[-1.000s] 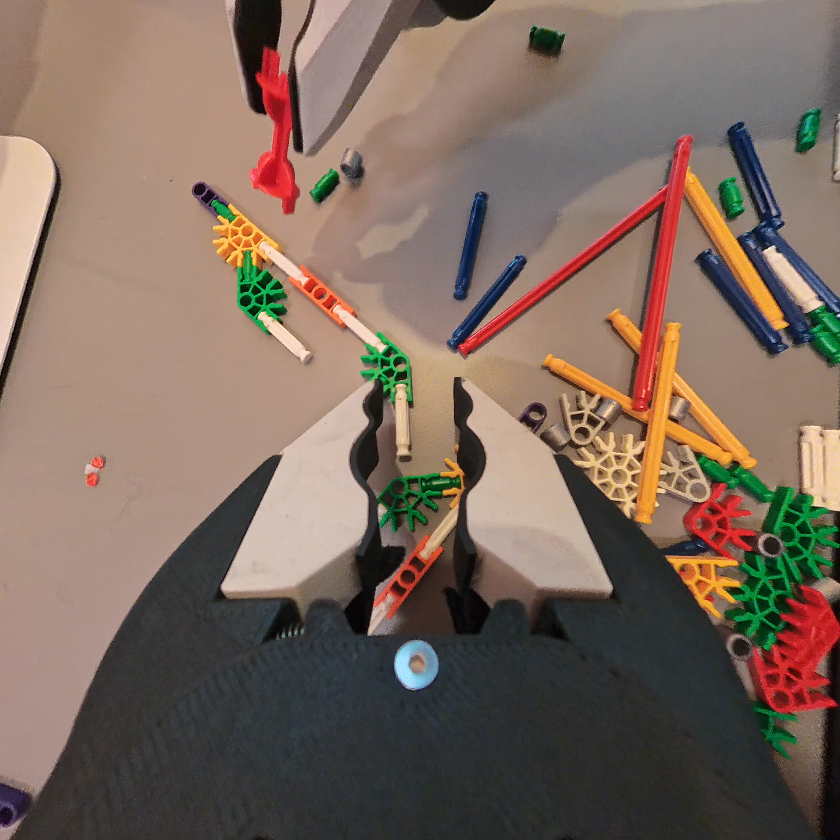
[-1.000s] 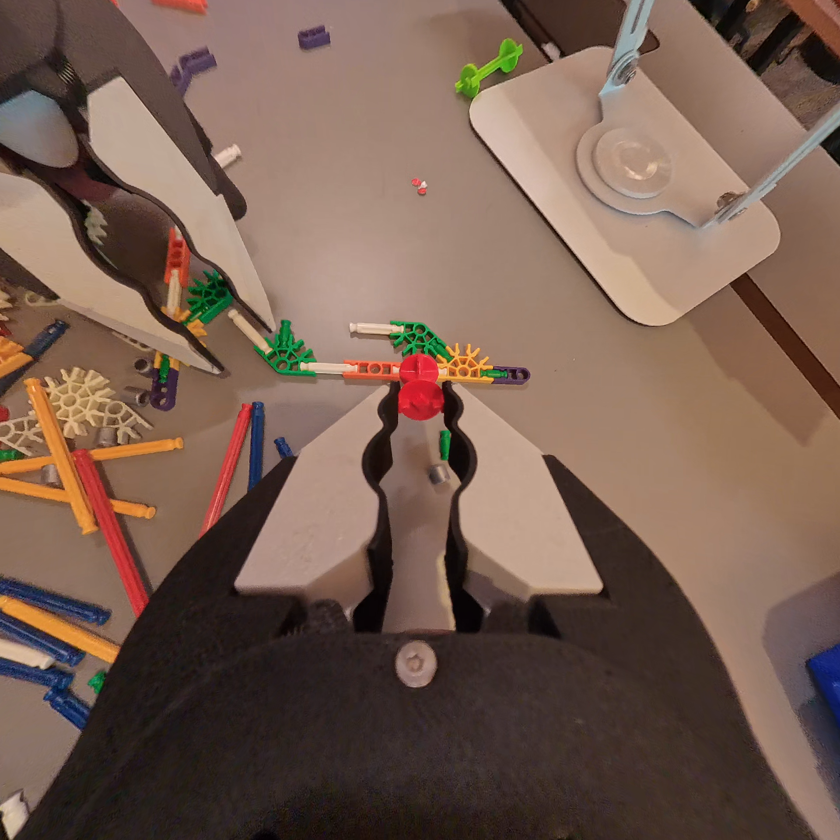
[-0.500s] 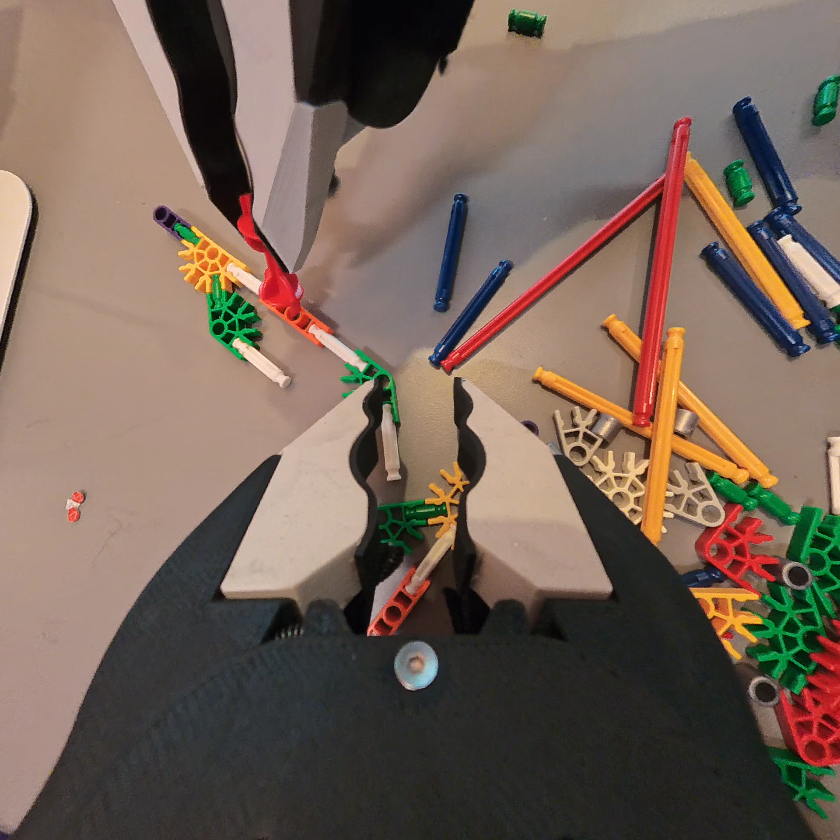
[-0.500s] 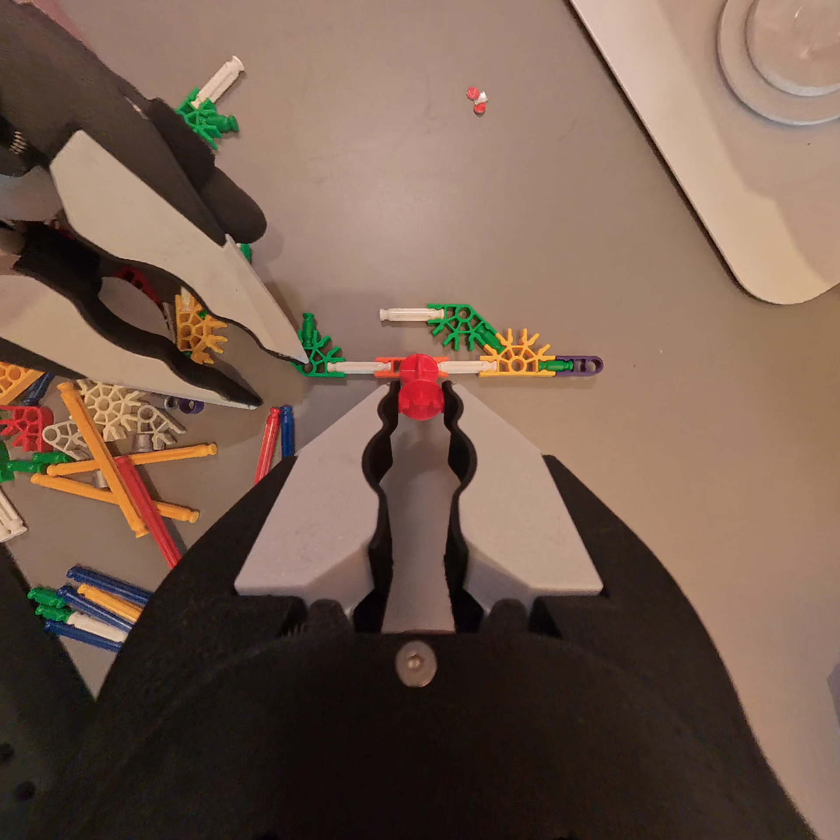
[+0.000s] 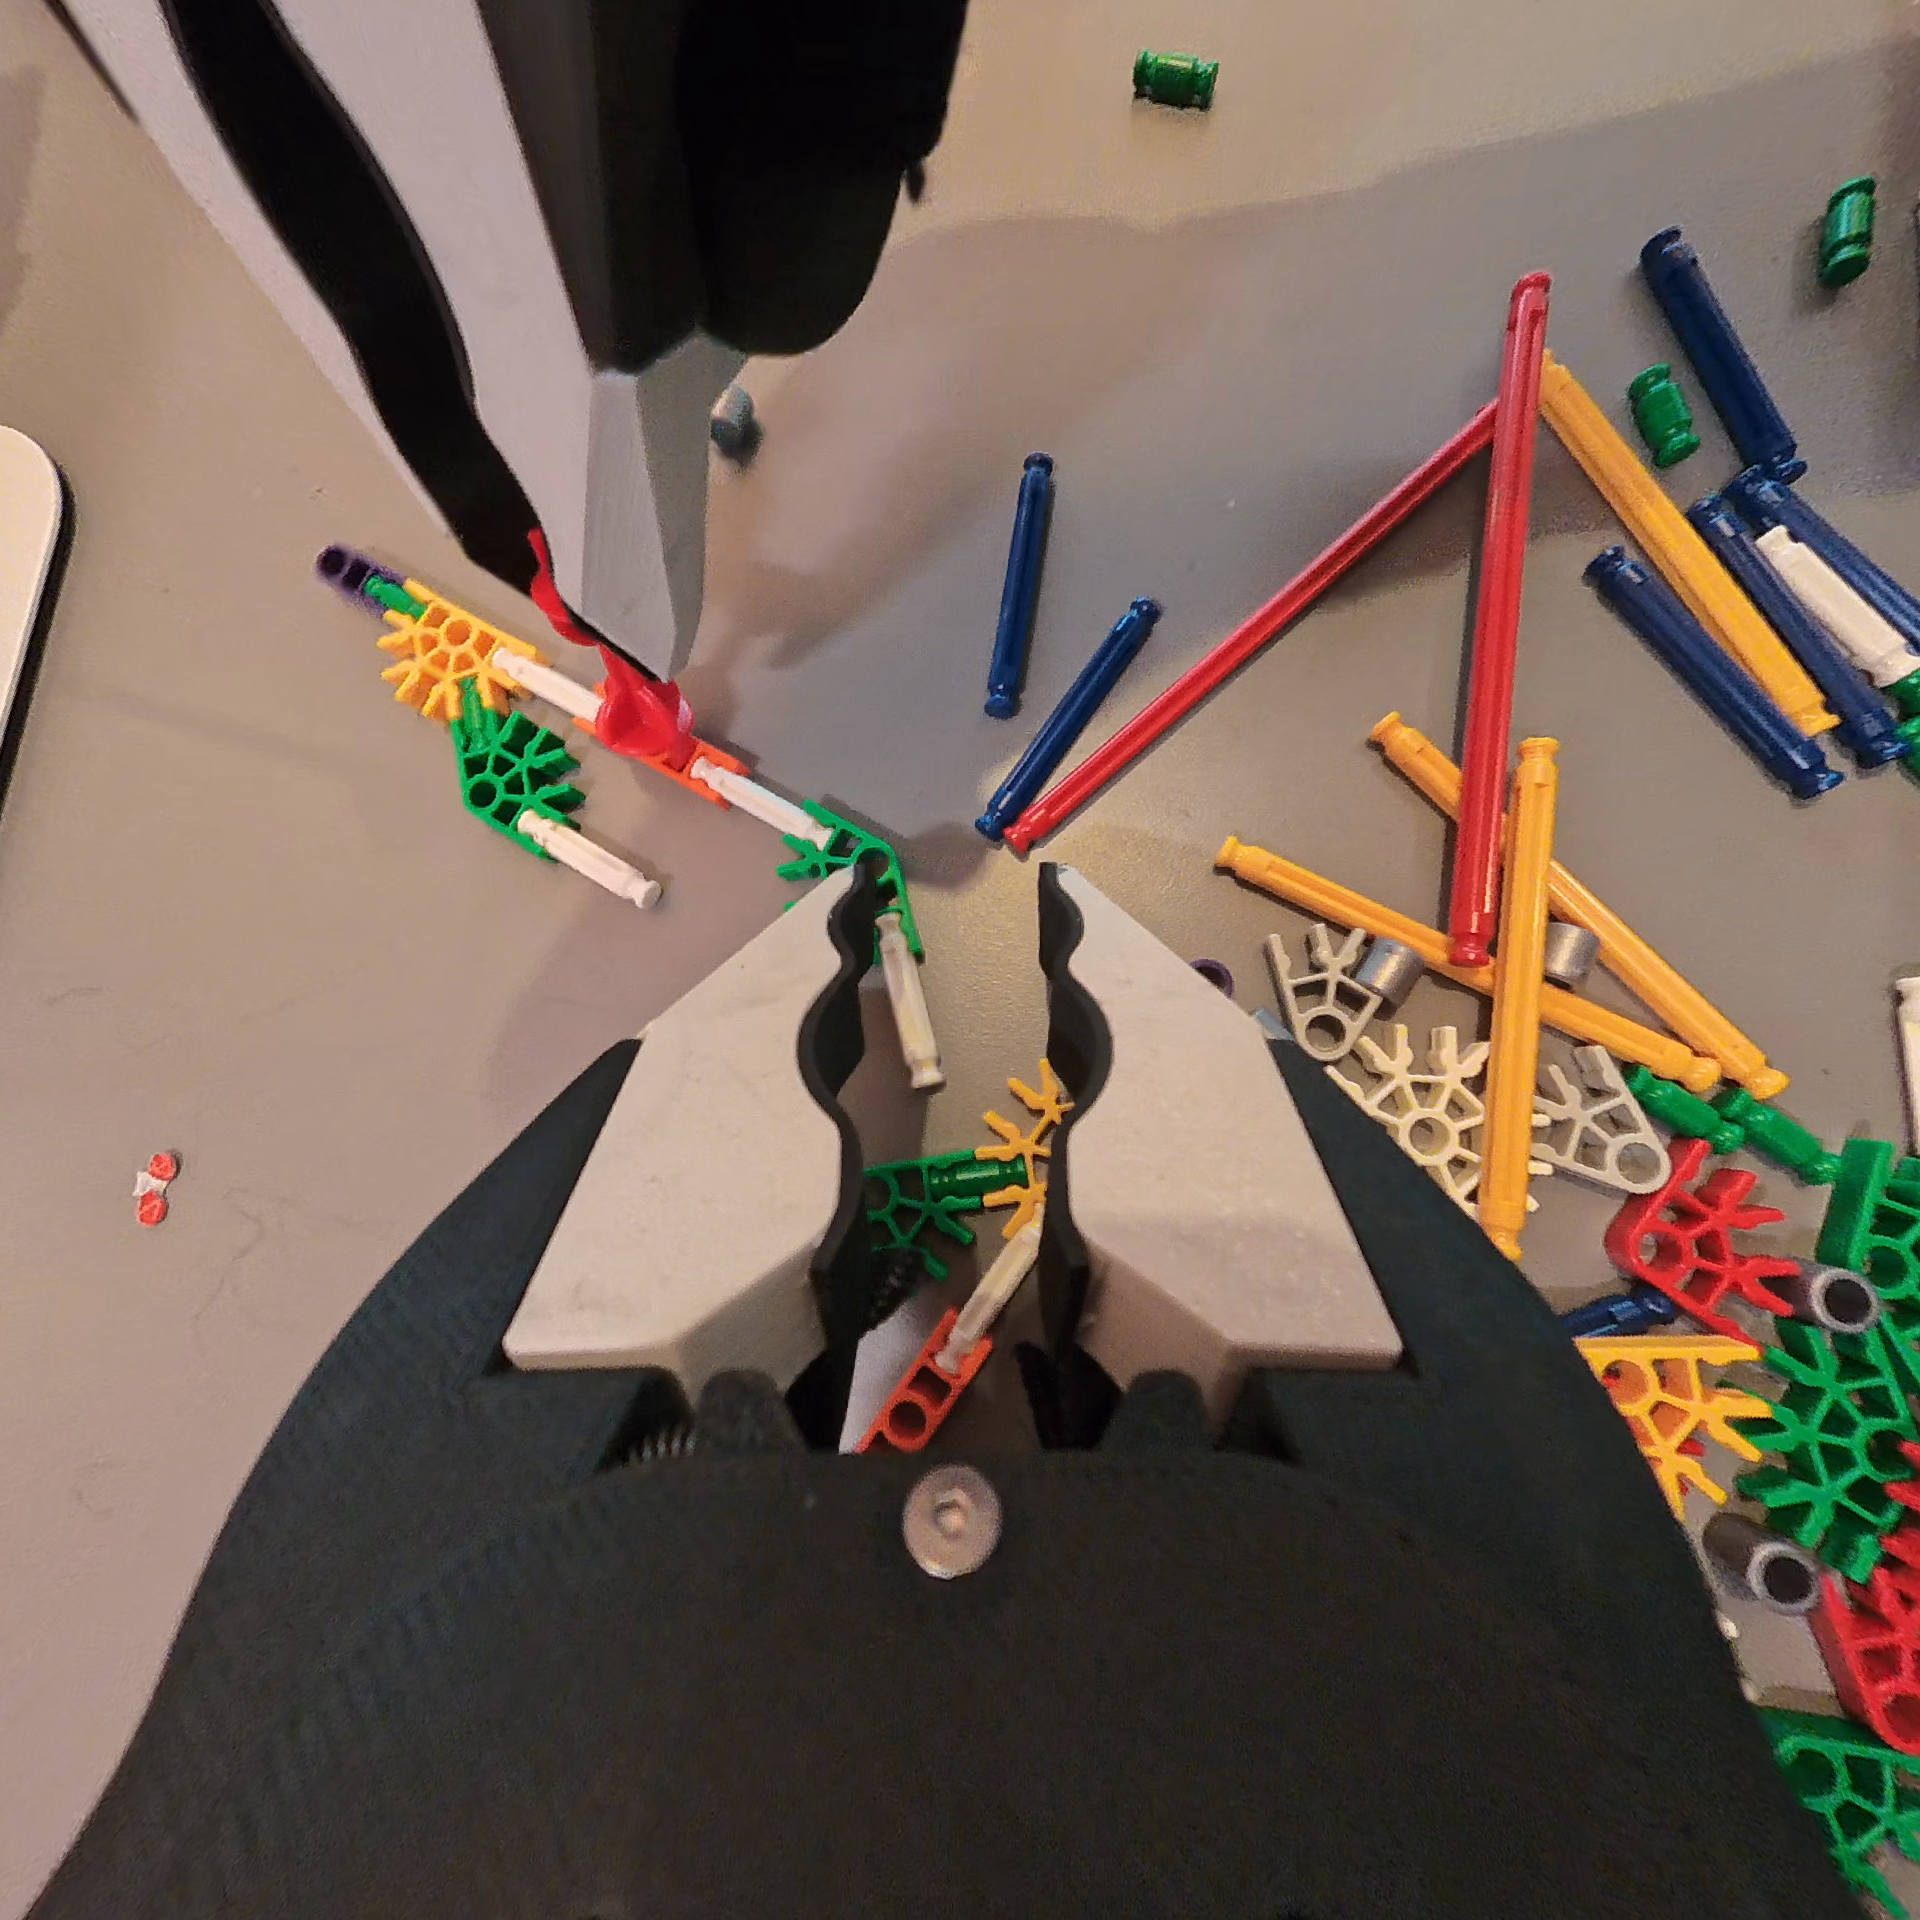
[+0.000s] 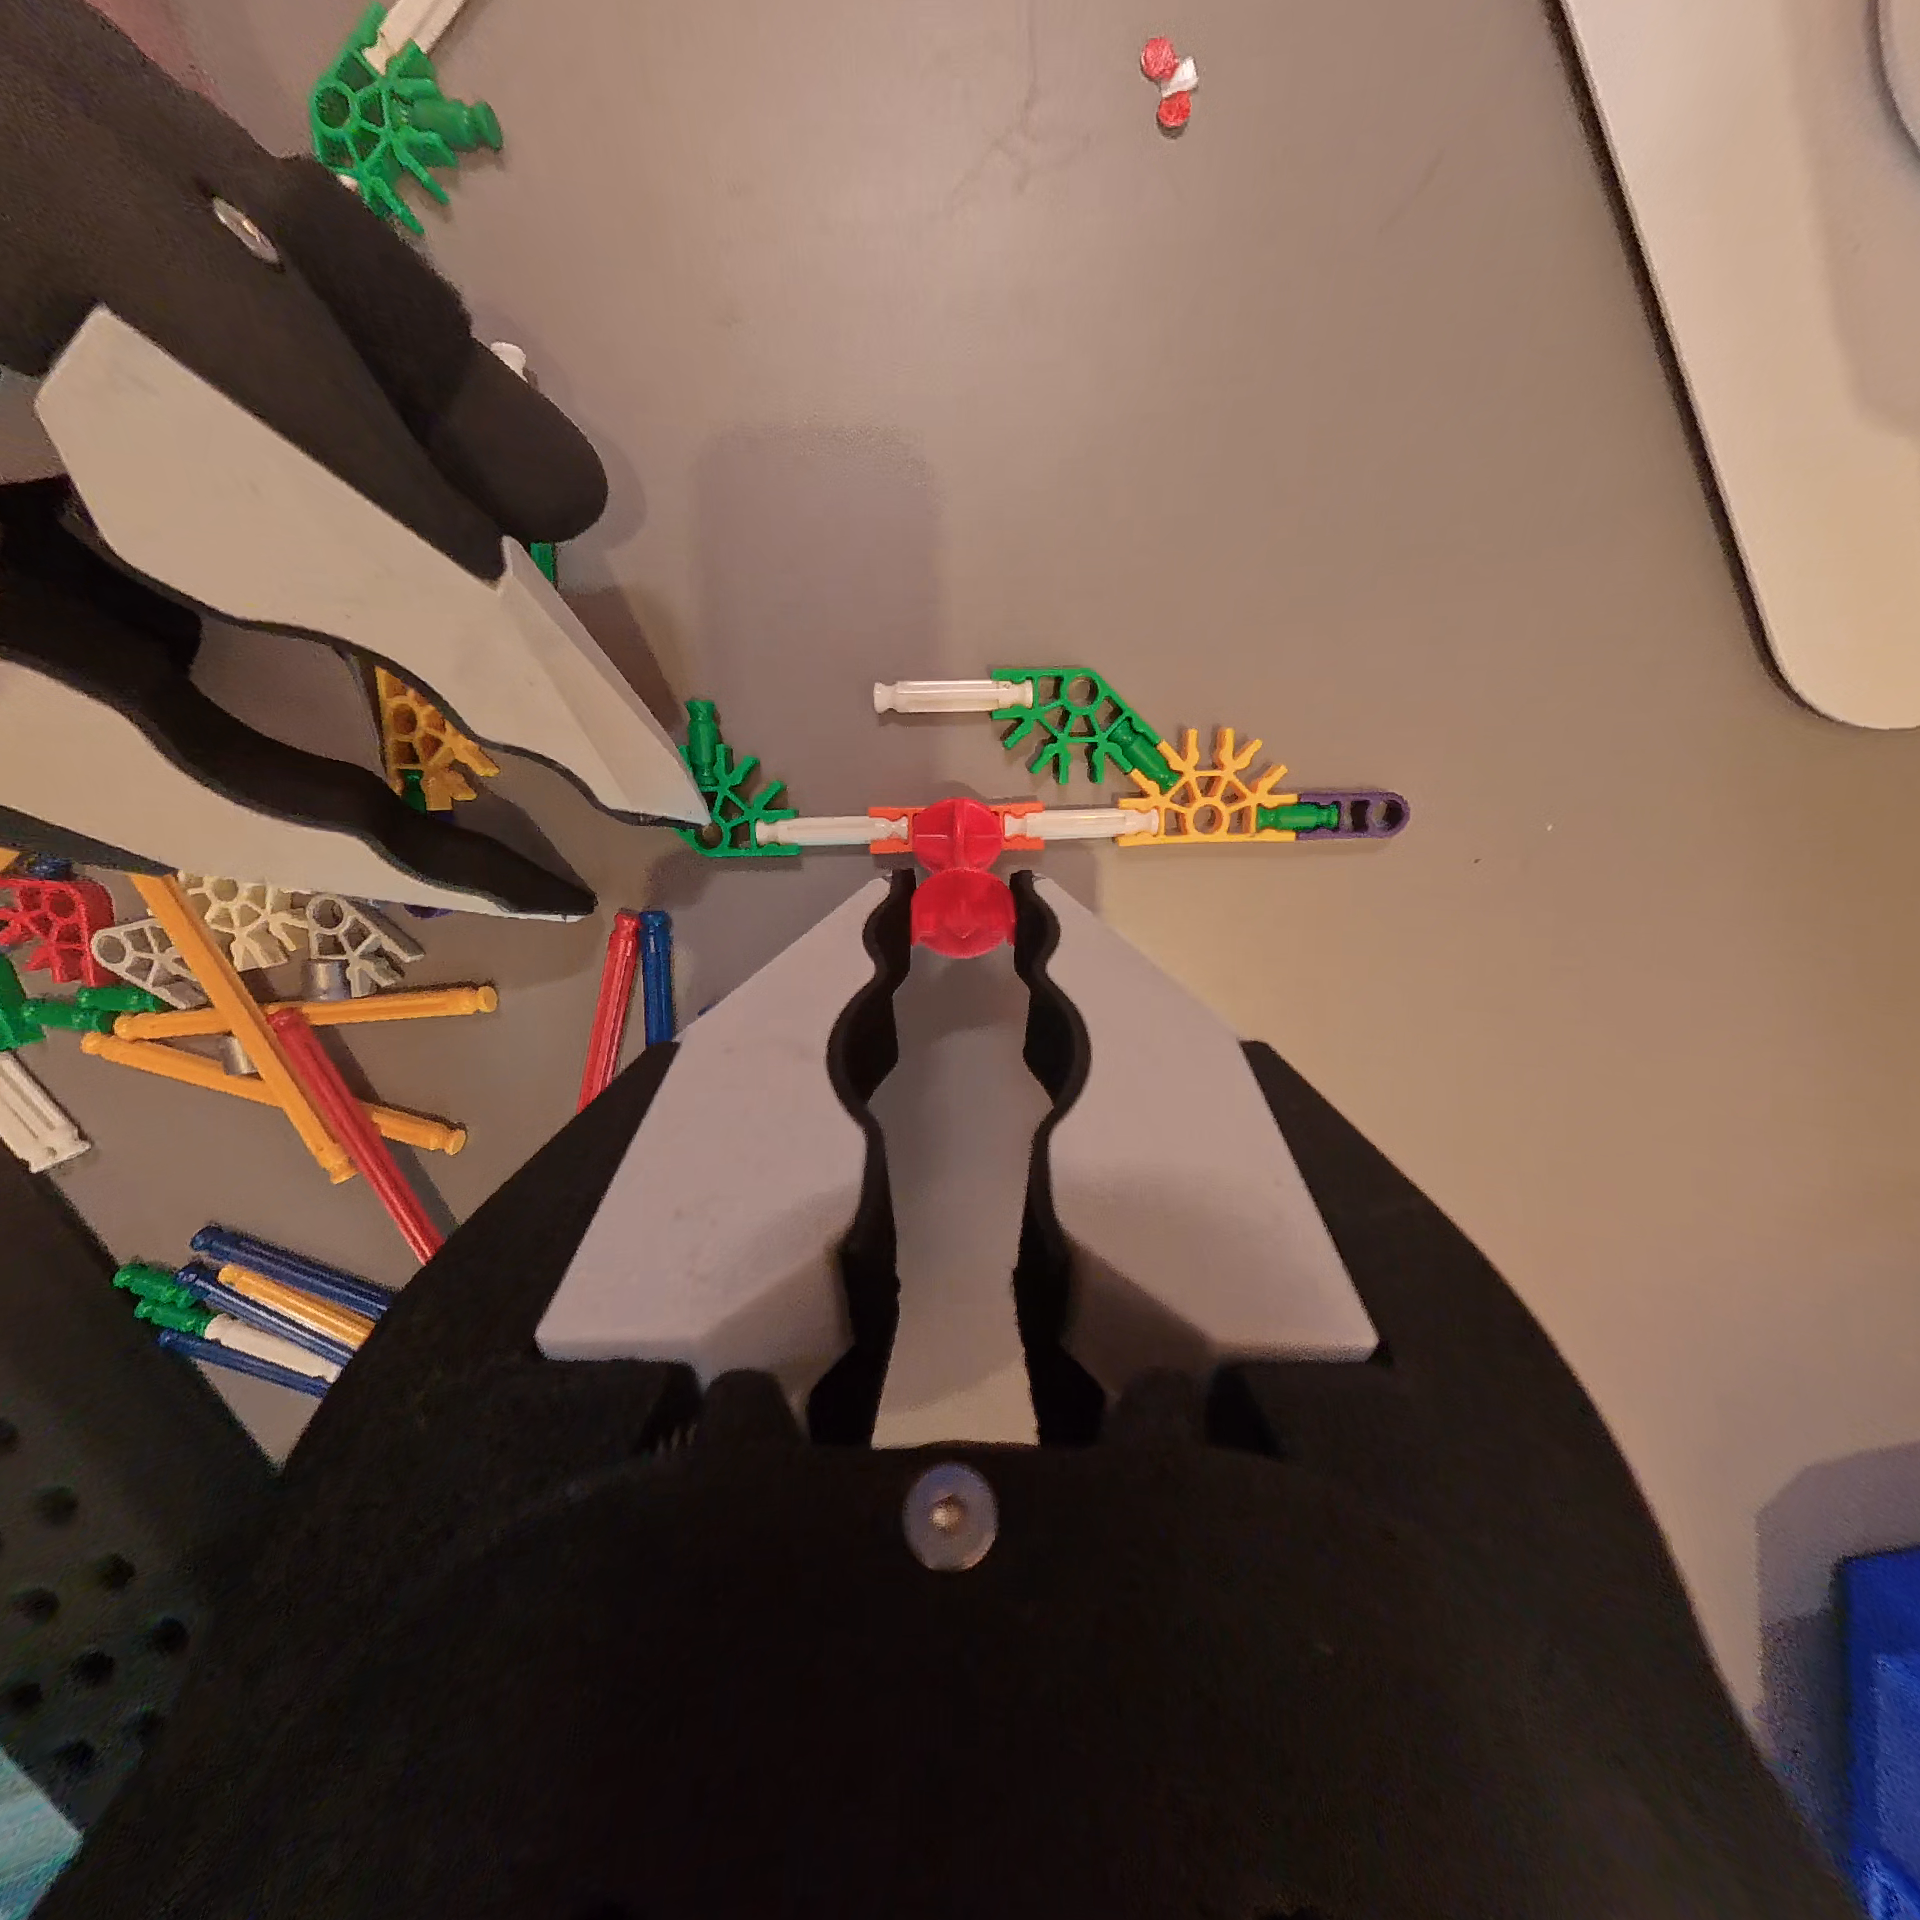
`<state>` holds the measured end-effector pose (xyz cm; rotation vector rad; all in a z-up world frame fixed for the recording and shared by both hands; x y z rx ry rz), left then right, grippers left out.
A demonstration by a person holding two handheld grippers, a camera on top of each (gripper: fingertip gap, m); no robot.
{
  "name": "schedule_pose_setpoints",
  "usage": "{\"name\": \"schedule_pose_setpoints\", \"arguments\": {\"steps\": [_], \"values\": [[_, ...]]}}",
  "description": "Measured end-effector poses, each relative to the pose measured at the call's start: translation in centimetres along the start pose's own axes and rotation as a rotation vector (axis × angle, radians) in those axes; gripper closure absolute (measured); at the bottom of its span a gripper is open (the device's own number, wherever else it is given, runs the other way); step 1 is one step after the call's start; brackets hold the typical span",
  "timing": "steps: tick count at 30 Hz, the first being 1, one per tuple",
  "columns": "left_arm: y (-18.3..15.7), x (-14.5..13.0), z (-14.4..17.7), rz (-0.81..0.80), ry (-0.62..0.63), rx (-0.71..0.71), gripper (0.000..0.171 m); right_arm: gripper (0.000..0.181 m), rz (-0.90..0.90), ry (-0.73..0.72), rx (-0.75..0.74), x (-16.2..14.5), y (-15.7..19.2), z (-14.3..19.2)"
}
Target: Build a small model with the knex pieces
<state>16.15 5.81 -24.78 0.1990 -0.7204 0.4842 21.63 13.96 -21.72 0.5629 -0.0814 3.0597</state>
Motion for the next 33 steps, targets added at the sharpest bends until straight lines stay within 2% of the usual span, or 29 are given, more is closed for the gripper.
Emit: {"name": "schedule_pose_setpoints", "arguments": {"steps": [6, 10, 12, 15, 18, 24, 29, 33], "values": [[-0.2, 0.0, -0.2, 0.004, -0.006, -0.023, 0.142, 0.164, 0.042, 0.164, 0.006, 0.7, 0.2, -0.5], [0.0, 0.0, 0.1, 0.001, -0.023, -0.030, 0.144, 0.164, 0.074, 0.215, 0.025, 1.3, 0.0, -0.5], [0.6, 0.3, 1.0, 0.058, -0.085, -0.042, 0.147, 0.164, 0.097, 0.240, 0.026, 1.5, 0.0, -0.6], [1.9, 0.8, 1.6, 0.151, -0.117, -0.070, 0.142, 0.164, 0.132, 0.274, 0.031, 1.7, -0.2, -0.6], [2.3, 1.1, 1.1, 0.129, -0.099, -0.062, 0.137, 0.164, 0.173, 0.309, 0.028, 1.8, -0.5, -0.6], [1.1, 0.8, -0.4, 0.076, -0.051, -0.068, 0.134, 0.164, 0.260, 0.383, 0.049, 2.3, -0.6, -0.7], [1.1, 0.8, -0.6, 0.076, -0.043, -0.068, 0.145, 0.164, 0.317, 0.470, 0.072, 2.7, -0.8, -0.8], [1.1, 0.8, -0.7, 0.069, -0.052, -0.064, 0.146, 0.165, 0.341, 0.541, 0.084, 3.2, -0.8, -1.0]]}}
Point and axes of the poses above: each gripper's, where its closed fingertips meet, z back along the fingers, x out of its top, y = z × x across the jaws, the point moved 5 cm from there along z, back along the fingers, and after that the axes turned 10 degrees about z, right-handed, at the moved point
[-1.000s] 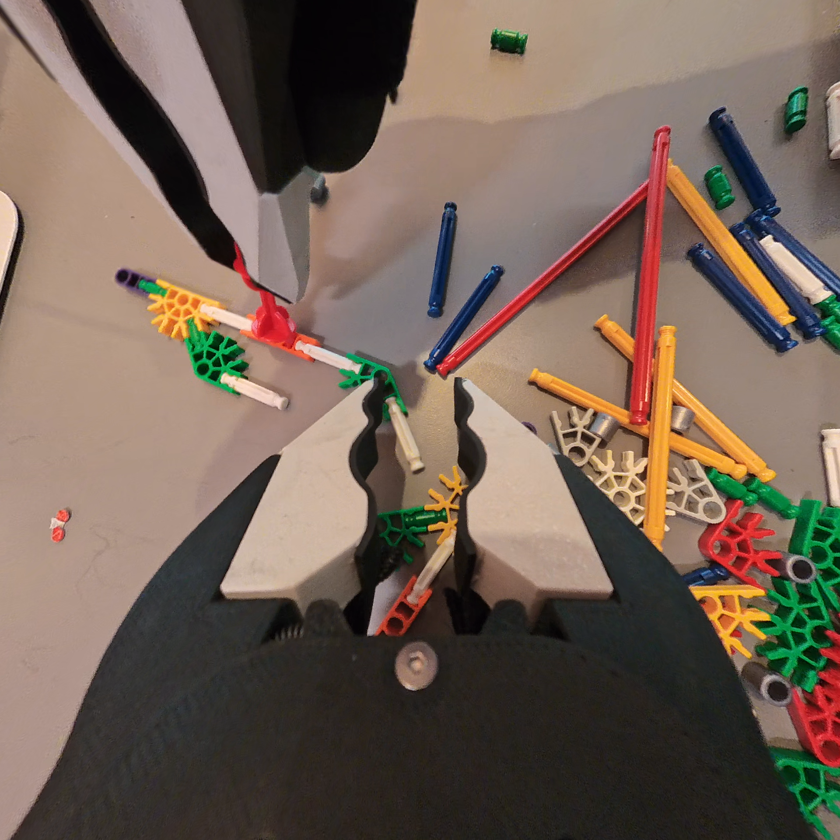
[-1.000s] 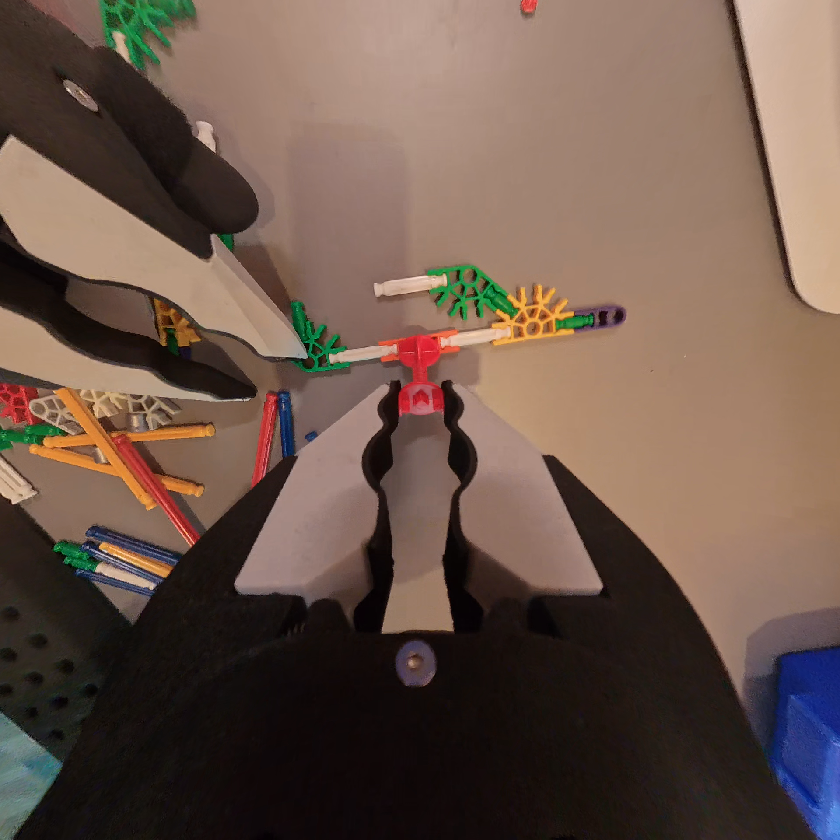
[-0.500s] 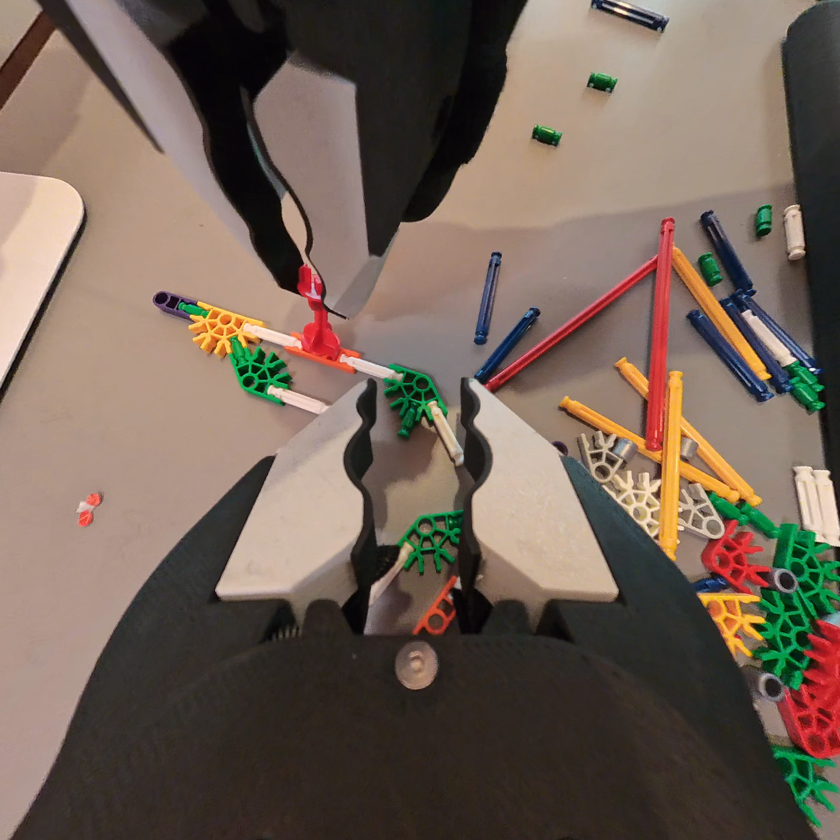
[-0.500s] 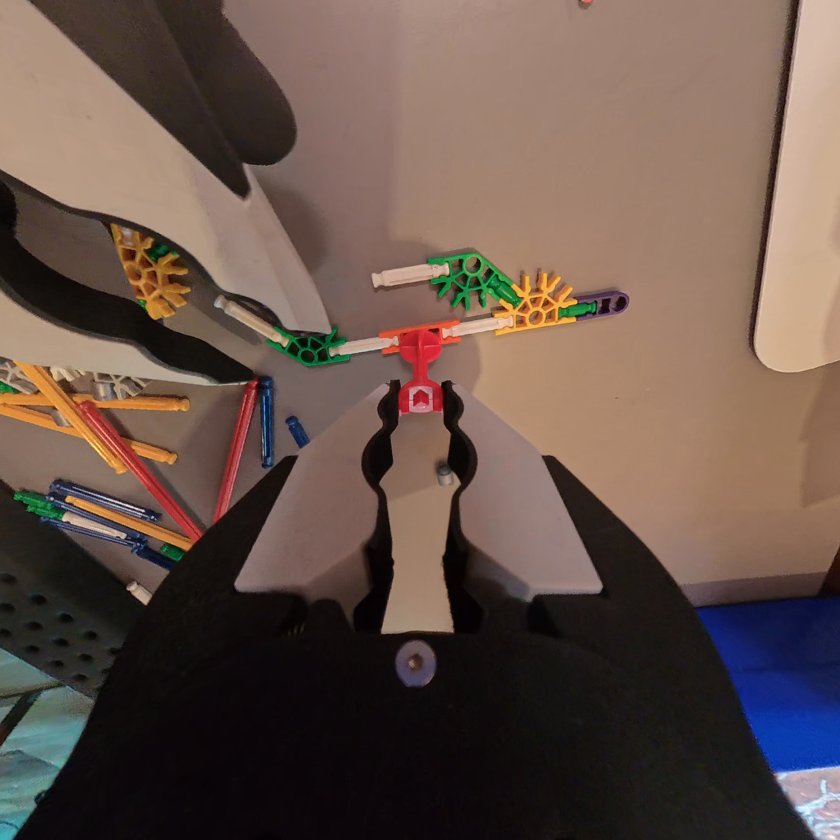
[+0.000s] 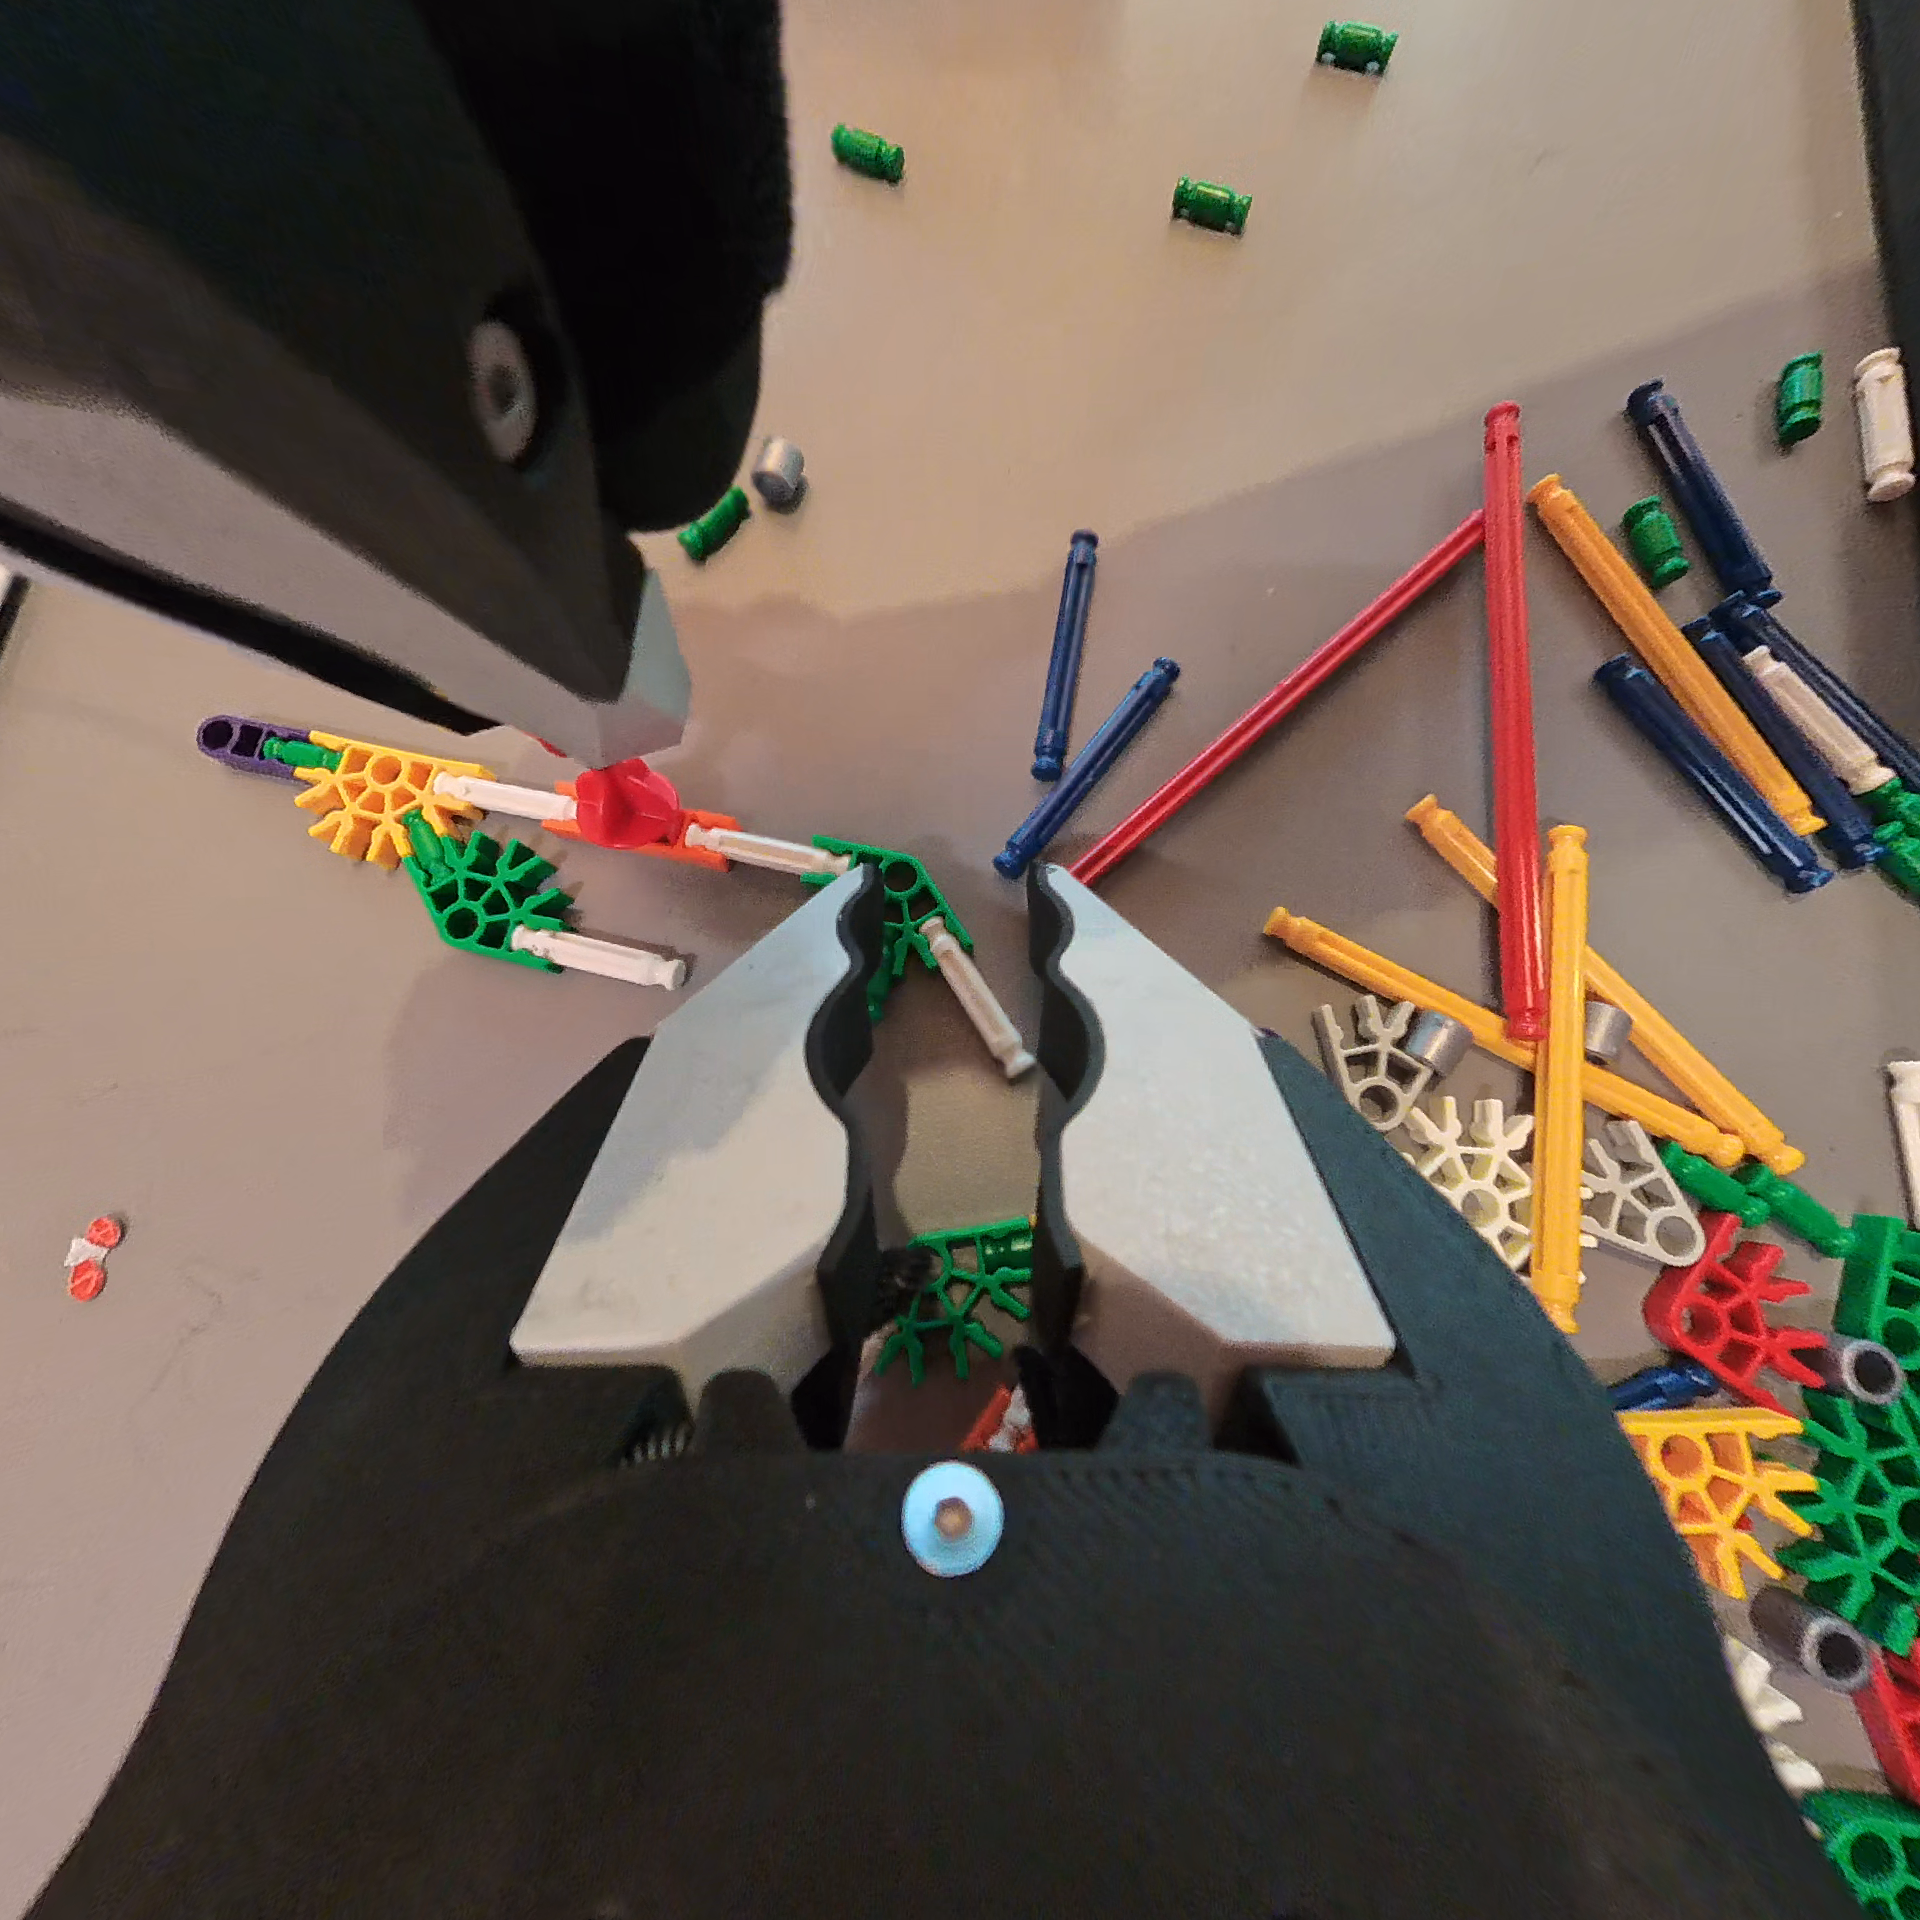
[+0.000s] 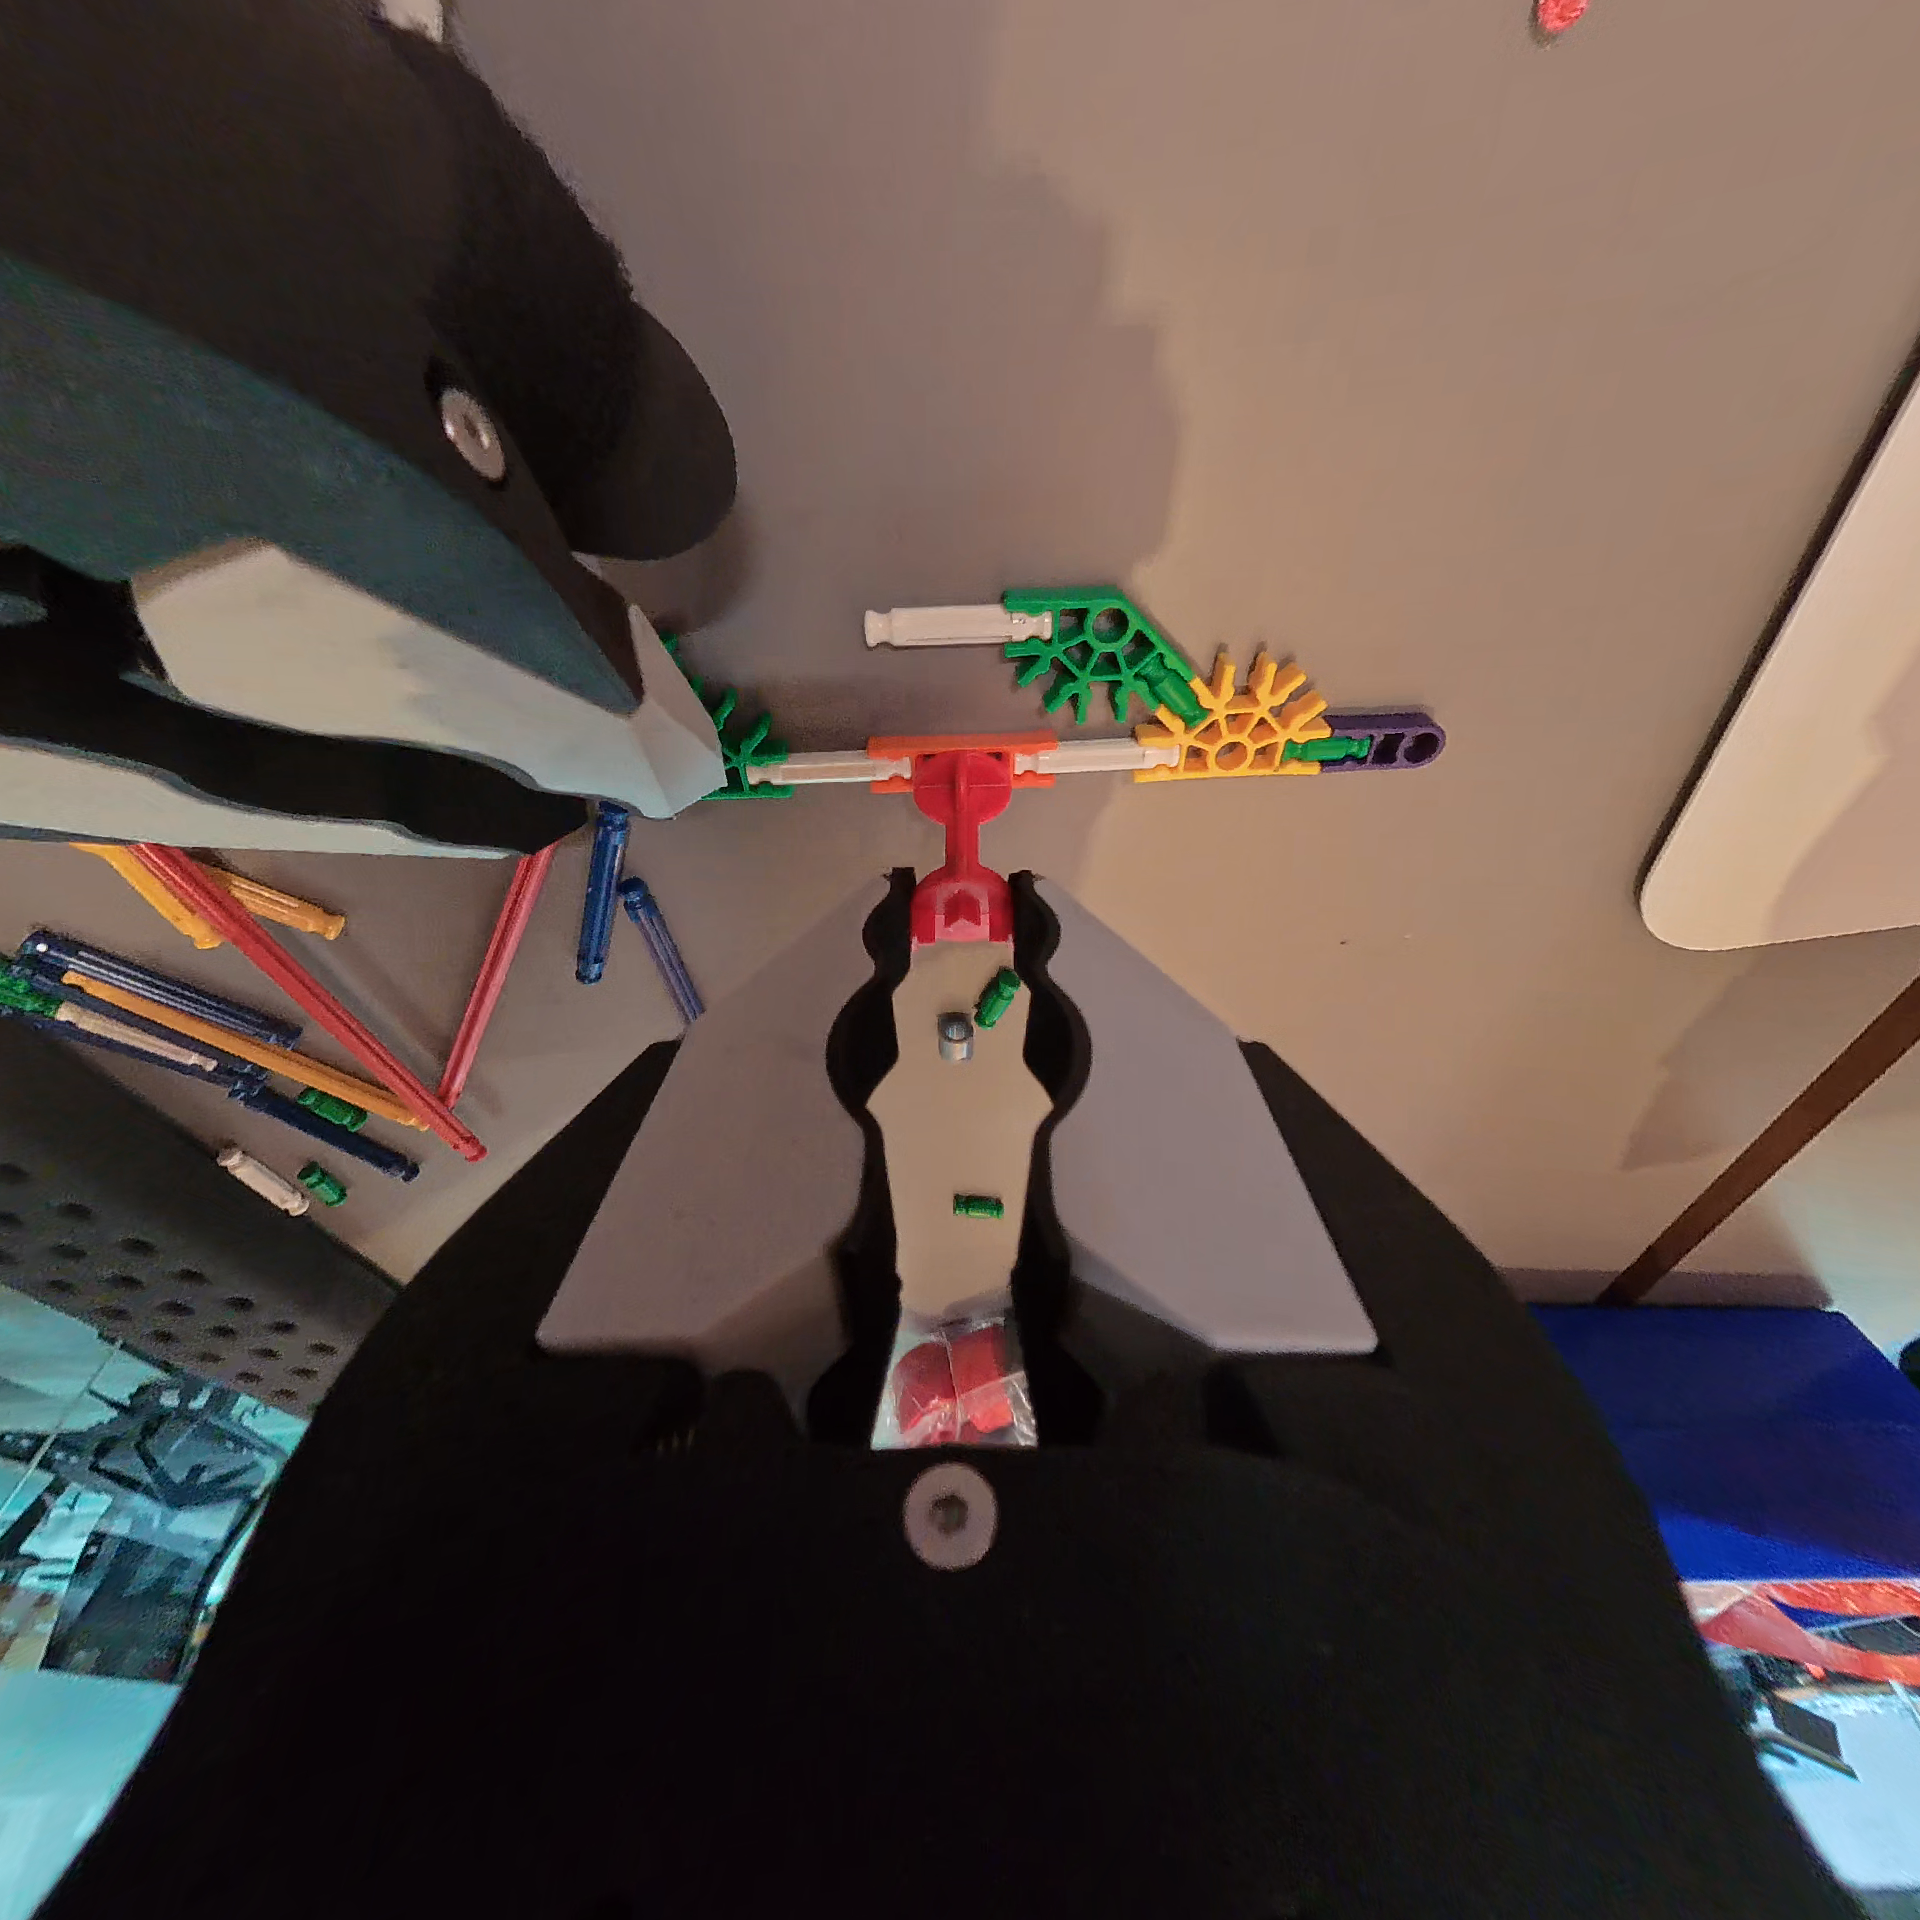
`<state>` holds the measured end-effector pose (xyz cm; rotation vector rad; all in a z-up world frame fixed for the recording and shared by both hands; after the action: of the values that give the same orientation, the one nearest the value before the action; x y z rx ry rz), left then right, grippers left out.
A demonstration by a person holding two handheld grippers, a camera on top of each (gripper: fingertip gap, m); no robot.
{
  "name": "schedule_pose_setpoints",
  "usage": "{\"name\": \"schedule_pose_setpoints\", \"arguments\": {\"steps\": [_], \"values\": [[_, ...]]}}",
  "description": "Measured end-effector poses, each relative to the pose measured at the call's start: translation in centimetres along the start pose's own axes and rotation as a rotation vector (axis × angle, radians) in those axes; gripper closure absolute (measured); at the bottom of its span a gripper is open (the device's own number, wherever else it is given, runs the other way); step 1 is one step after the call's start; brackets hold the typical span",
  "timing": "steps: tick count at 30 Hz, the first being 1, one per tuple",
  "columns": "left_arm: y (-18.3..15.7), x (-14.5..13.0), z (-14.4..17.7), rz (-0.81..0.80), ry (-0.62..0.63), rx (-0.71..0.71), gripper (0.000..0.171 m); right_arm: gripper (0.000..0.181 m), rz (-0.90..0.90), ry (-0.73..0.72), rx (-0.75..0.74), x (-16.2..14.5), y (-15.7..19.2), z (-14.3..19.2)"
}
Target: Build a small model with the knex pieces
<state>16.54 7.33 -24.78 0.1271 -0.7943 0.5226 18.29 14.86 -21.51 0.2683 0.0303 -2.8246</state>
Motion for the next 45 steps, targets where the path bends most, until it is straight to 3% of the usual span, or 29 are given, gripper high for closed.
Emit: {"name": "schedule_pose_setpoints", "arguments": {"steps": [10, 19, 23, 25, 26, 31, 35, 45], "values": [[0.0, 0.0, -0.1, -0.010, -0.007, 0.007, 0.149, 0.164, 0.072, 0.139, 0.000, 1.2, -0.2, -0.1], [0.2, -0.1, -0.1, -0.009, -0.016, 0.011, 0.151, 0.165, 0.065, 0.118, -0.012, 1.6, -0.2, -0.3], [0.3, -0.1, 0.1, -0.002, -0.002, 0.012, 0.153, 0.161, -0.052, -0.001, 0.028, 1.4, -0.2, -0.3], [0.5, -0.3, 0.3, -0.008, 0.010, 0.030, 0.153, 0.130, -0.119, -0.052, 0.017, 0.8, -0.5, 0.4], [0.5, -0.3, 0.4, -0.009, 0.017, 0.032, 0.152, 0.130, -0.152, -0.111, 0.023, 0.8, -0.5, 1.1], [1.2, -1.0, 1.6, -0.008, 0.064, 0.087, 0.142, 0.130, -0.270, -0.257, -0.046, -1.6, -0.3, 4.2], [1.1, -2.0, 4.4, 0.055, 0.032, 0.111, 0.133, 0.134, -0.360, -0.361, -0.107, -4.0, 1.1, 5.8], [0.3, -6.7, 11.0, 0.224, 0.004, 0.286, 0.119, 0.140, -0.461, -0.667, -0.170, -6.3, 5.9, 4.9]]}}
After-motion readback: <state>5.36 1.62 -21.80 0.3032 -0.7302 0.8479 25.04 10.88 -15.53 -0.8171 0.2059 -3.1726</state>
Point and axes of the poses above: each gripper's, where its closed fingertips meet, z back along the fingers, x out of its top, y = z × x across the jaws, the point moved 5 cm from there along z, back along the fingers, and after that the axes turned 10 degrees about z, right-handed, at the moved point
